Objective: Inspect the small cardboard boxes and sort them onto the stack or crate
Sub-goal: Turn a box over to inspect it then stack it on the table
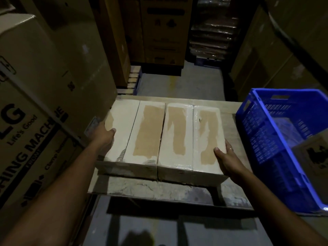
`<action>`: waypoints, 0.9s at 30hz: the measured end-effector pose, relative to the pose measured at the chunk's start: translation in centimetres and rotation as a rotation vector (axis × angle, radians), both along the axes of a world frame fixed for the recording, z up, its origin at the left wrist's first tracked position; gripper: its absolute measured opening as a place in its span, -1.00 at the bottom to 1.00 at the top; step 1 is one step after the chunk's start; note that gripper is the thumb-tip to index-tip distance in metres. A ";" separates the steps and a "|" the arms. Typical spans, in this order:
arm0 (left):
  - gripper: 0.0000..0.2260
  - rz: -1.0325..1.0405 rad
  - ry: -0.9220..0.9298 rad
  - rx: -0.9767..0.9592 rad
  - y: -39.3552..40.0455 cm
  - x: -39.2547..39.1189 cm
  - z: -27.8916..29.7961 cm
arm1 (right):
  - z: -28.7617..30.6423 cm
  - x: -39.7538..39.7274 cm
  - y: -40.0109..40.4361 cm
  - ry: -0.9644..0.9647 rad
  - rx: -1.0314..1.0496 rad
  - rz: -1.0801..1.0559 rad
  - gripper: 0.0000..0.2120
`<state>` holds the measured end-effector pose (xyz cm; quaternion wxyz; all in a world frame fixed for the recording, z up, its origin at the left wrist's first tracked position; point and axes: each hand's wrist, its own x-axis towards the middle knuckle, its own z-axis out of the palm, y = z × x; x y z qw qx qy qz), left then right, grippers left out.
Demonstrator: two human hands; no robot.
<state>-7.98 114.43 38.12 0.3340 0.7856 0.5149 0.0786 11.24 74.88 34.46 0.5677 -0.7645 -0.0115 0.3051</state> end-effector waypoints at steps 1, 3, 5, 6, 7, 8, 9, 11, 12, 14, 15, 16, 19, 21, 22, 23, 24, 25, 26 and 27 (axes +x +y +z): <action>-0.52 0.016 -0.018 -0.008 0.0 0.1 -0.1 | 0.1 0.1 -0.1 0.013 0.015 -0.001 -0.45; -0.48 0.087 -0.072 -0.002 -0.5 0.1 -0.2 | 0.7 0.0 -0.2 0.058 0.042 -0.008 -0.44; -0.41 0.162 -0.058 0.105 -1.5 0.3 -0.1 | 1.9 -0.5 -0.4 0.016 -0.040 -0.040 -0.46; -0.40 0.166 -0.052 0.180 -2.2 0.6 0.2 | 2.5 -0.7 -0.5 -0.039 -0.087 -0.102 -0.47; -0.42 0.147 -0.073 0.244 -3.3 1.2 0.9 | 3.0 -0.8 -0.8 -0.101 -0.101 -0.181 -0.50; -0.46 0.113 -0.134 0.262 -4.5 1.9 1.6 | 3.5 -1.0 -1.3 -0.141 -0.077 -0.250 -0.55; -0.51 0.069 -0.221 0.236 -6.2 2.7 2.4 | 4.0 -1.3 -1.9 -0.158 -0.031 -0.289 -0.61; -0.60 -0.055 -0.423 0.086 -10.3 4.6 3.5 | 5.4 -2.3 -3.9 -0.163 0.098 -0.333 -0.74; -0.64 -0.139 -0.493 0.012 -12.8 5.6 3.8 | 6.0 -2.9 -5.3 -0.169 0.153 -0.362 -0.80; -0.72 -0.319 -0.565 -0.111 -18.6 7.4 3.9 | 6.9 -4.8 -9.0 -0.207 0.212 -0.446 -0.84; -0.75 -0.416 -0.581 -0.180 -22.0 8.3 3.7 | 7.0 -5.9 -11.2 -0.208 0.227 -0.503 -0.84; -0.78 -0.508 -0.586 -0.247 -25.6 8.8 3.2 | 6.9 -7.2 -13.6 -0.203 0.243 -0.560 -0.84; -0.82 -0.750 -0.564 -0.421 -37.5 8.5 1.4 | 5.8 -11.6 -21.8 -0.224 0.209 -0.753 -0.83; -0.81 -0.954 -0.486 -0.544 -45.3 6.9 -0.3 | 4.9 -14.6 -27.5 -0.226 0.173 -0.906 -0.84; -0.80 -1.062 -0.432 -0.616 -49.2 6.0 -0.9 | 4.5 -16.1 -30.7 -0.217 0.153 -0.991 -0.84; -0.76 -1.151 -0.373 -0.690 -52.8 5.4 -1.5 | 4.0 -17.6 -33.6 -0.199 0.132 -1.068 -0.84; -0.74 -1.216 -0.298 -0.749 -56.2 5.1 -2.0 | 3.6 -19.1 -36.5 -0.184 0.121 -1.139 -0.85; -0.74 -1.261 -0.222 -0.799 -59.6 5.1 -2.7 | 3.1 -20.7 -39.5 -0.170 0.109 -1.208 -0.85; -0.76 -1.287 -0.149 -0.836 -62.7 5.4 -3.3 | 2.6 -22.1 -42.1 -0.156 0.104 -1.276 -0.86; -0.77 -1.304 -0.093 -0.852 -65.6 5.8 -4.1 | 2.1 -23.6 -44.6 -0.139 0.098 -1.341 -0.86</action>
